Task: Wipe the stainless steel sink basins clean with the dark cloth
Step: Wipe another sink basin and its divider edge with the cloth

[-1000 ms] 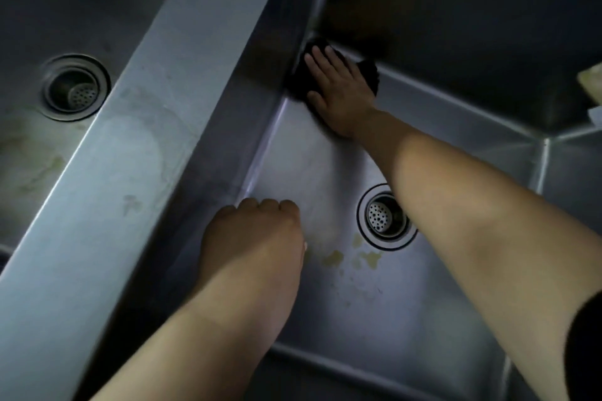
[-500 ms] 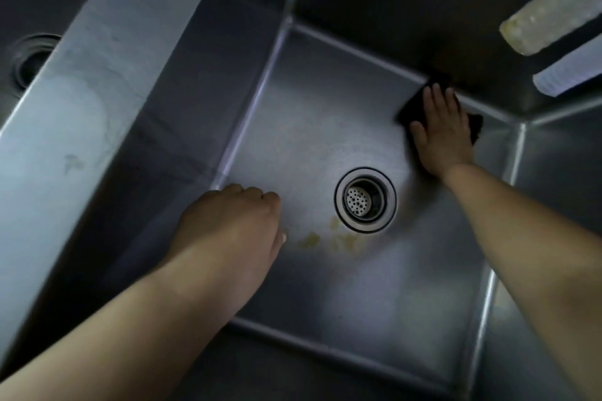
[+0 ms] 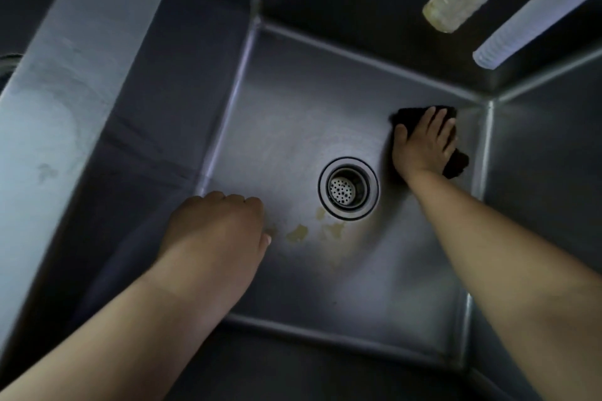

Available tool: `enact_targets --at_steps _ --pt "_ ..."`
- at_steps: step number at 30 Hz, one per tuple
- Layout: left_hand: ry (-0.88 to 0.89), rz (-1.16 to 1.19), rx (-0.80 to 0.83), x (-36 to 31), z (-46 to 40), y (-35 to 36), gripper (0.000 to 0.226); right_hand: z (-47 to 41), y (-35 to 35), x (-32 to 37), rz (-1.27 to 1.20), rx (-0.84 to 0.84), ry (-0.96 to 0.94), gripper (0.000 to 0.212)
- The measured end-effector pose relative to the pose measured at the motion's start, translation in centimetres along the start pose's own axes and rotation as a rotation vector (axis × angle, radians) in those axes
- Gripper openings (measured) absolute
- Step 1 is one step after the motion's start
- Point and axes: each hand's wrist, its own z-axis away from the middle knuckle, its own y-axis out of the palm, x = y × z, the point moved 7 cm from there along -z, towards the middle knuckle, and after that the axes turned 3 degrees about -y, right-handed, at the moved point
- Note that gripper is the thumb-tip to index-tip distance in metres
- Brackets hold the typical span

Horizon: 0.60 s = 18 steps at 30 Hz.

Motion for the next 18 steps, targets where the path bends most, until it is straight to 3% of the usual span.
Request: enact_targets --at_steps 3,11,18 --pt "-0.013 -0.024 -0.016 0.1 -0.1 -0.2 0.023 0.7 0.3 4.4 0.017 -0.040 -0.111 0.070" --pt "-0.089 -0.110 -0.074 1.3 -0.5 -0.6 0.021 6.0 3.0 19.2 0.065 -0.035 -0.638 0.070" --pt "-0.179 -0.062 -0.064 2.6 -1.3 -0.9 0.031 14.0 5.0 19.4 0.115 0.034 -0.964 0.070"
